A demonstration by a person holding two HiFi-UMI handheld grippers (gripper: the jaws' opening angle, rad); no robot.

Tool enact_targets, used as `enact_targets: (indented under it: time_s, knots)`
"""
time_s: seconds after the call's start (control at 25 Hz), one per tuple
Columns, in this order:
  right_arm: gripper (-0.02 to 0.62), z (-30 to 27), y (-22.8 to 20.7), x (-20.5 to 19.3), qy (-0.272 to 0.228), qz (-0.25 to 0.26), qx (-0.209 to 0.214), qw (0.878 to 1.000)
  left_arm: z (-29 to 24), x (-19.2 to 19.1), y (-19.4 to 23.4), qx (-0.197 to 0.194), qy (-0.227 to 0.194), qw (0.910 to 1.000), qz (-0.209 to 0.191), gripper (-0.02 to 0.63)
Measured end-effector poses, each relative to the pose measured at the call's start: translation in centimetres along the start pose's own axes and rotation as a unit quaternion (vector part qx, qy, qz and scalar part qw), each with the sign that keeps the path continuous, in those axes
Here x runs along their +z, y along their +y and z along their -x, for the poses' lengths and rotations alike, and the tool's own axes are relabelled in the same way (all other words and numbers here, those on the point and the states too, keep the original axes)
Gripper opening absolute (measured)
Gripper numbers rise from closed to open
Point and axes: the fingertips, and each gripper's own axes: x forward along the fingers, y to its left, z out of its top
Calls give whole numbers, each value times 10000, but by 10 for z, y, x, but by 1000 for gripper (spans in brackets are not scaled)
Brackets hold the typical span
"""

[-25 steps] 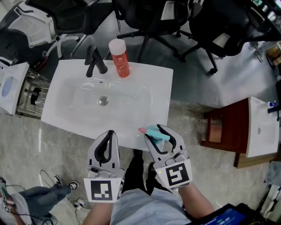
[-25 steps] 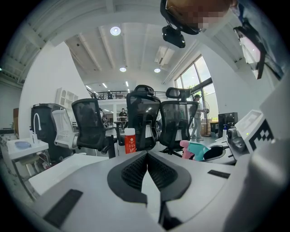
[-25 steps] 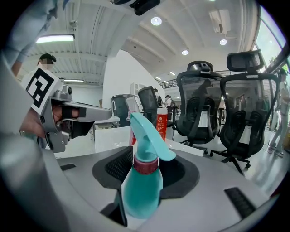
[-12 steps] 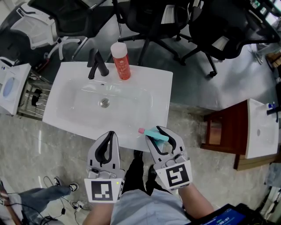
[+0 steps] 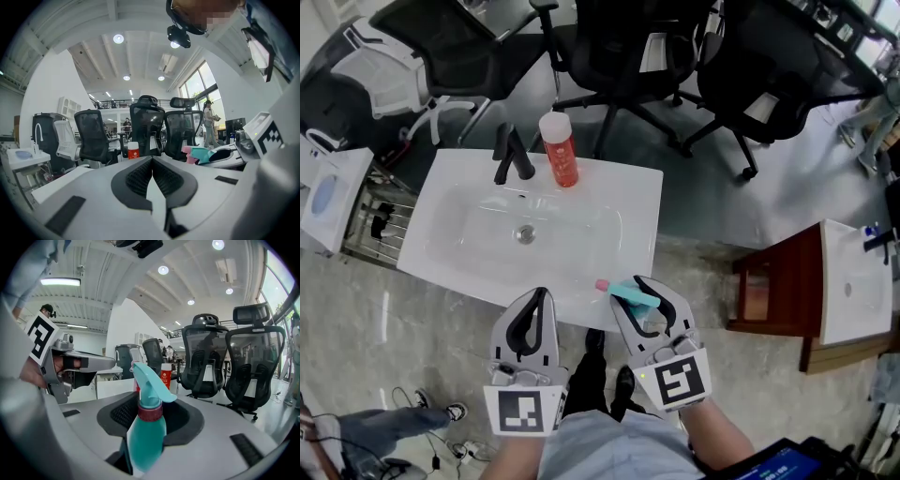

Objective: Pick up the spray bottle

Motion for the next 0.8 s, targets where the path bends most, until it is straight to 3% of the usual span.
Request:
enact_targets:
  time_s: [0.8]
  knots:
    - [163, 53, -19, 88, -835, 8, -204, 9963, 22, 59, -29, -7, -660, 9975, -261, 15]
